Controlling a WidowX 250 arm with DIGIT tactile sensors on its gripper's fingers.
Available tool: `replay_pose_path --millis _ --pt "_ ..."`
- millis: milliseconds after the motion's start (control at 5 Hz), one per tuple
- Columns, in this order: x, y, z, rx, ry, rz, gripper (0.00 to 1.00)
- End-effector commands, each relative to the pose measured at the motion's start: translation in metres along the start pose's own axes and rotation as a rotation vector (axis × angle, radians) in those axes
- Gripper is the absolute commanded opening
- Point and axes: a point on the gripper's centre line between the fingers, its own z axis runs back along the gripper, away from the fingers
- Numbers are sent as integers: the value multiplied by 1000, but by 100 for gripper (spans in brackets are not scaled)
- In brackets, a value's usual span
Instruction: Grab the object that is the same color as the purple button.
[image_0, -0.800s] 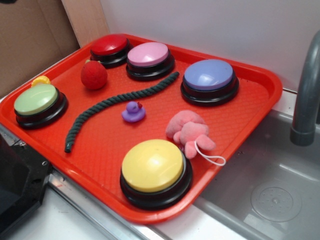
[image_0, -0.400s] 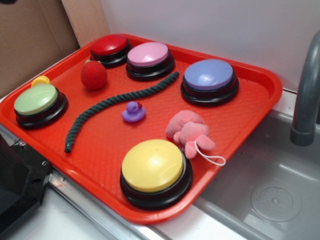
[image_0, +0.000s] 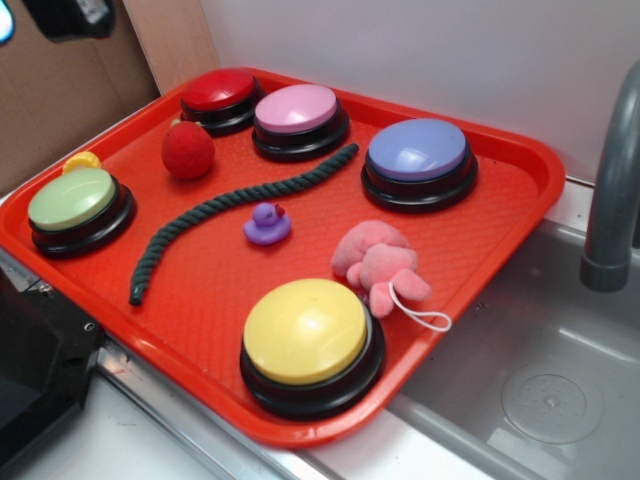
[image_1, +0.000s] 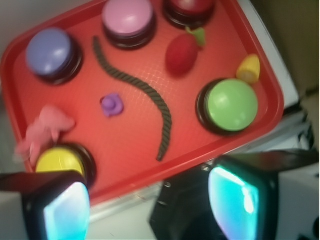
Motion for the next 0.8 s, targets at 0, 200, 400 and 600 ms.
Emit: replay_pose_path --millis 0,200,400,600 --pt "25 -23 -46 -38 -115 311 100" --pt "37 -31 -78 -18 -134 405 100" --pt "46 -42 -110 -7 -167 456 100" --pt "49 -50 -134 54 -139 463 100"
